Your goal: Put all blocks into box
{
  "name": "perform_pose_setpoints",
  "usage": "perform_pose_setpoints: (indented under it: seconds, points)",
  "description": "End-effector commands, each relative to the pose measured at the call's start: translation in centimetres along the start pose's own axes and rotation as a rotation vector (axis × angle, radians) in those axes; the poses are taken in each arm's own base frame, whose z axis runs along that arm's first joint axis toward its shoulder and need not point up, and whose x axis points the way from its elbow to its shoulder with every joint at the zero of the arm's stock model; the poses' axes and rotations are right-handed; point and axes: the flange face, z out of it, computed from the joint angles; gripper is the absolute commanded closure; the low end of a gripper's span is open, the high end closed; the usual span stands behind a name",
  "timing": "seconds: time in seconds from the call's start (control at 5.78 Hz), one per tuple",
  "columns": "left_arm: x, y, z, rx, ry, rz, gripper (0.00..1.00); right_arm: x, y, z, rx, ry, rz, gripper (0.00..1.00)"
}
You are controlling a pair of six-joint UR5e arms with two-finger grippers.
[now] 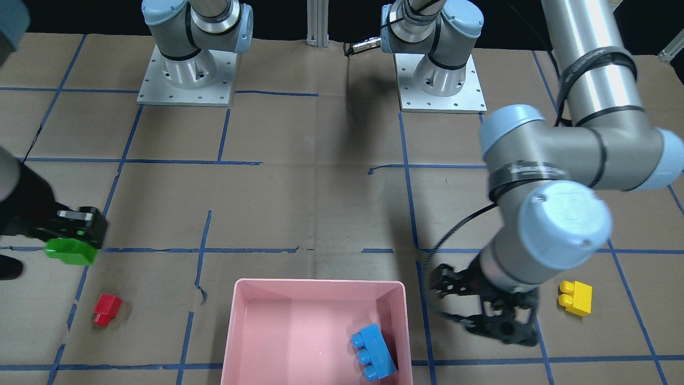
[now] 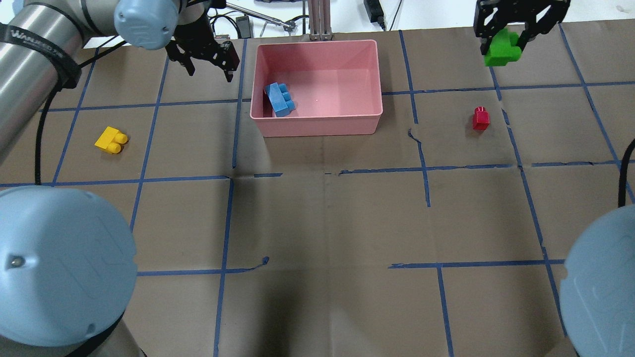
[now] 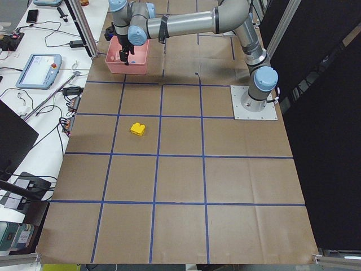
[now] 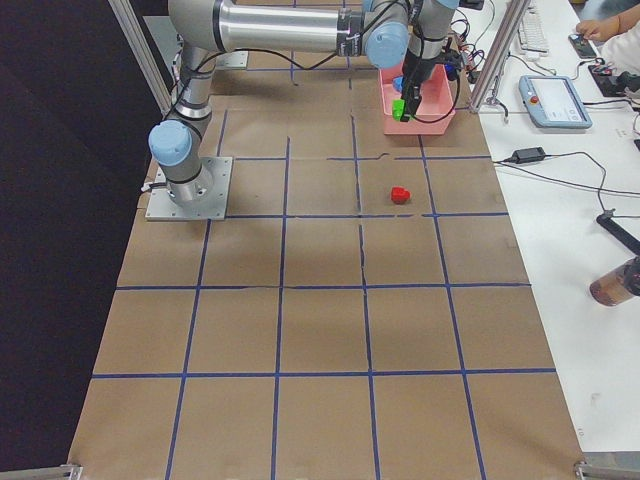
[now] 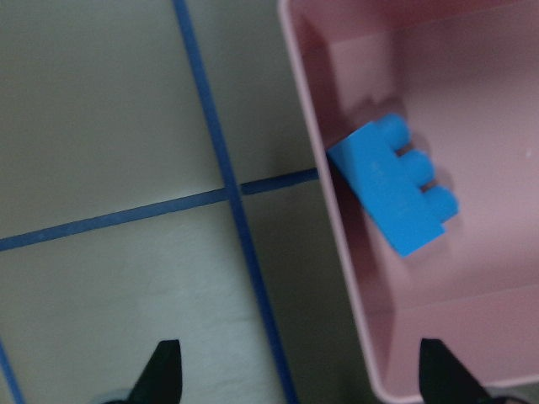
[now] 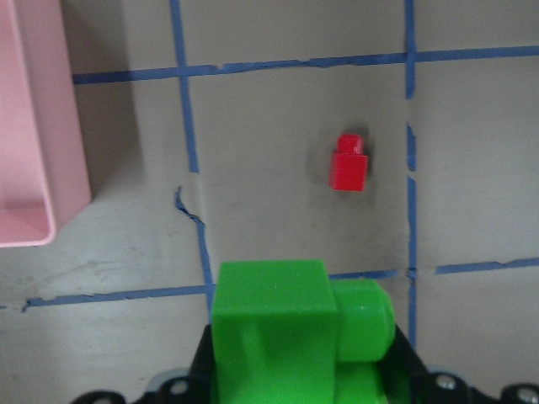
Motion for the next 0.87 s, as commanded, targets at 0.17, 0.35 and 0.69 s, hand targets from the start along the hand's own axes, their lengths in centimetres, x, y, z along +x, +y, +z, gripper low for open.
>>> perform_pose_setpoints:
  seconds: [0.17, 0.35, 0.69]
  points:
    - [-15.1, 8.3, 3.7, -0.054, 0.029, 0.123, 0.01, -18.8, -4.1, 3.7, 0.044, -0.051, 0.015, 0.66]
    - [-18.1, 9.3, 5.8, -0.033, 0.012, 0.202, 0.01, -21.7, -6.7, 7.7, 0.044, -0.084, 0.006, 0.66]
    - [-25.2, 12.7, 14.0, -0.029, -0.037, 0.139, 0.01, -23.3, -9.4, 16.9, -0.024, -0.072, -0.016, 0.65]
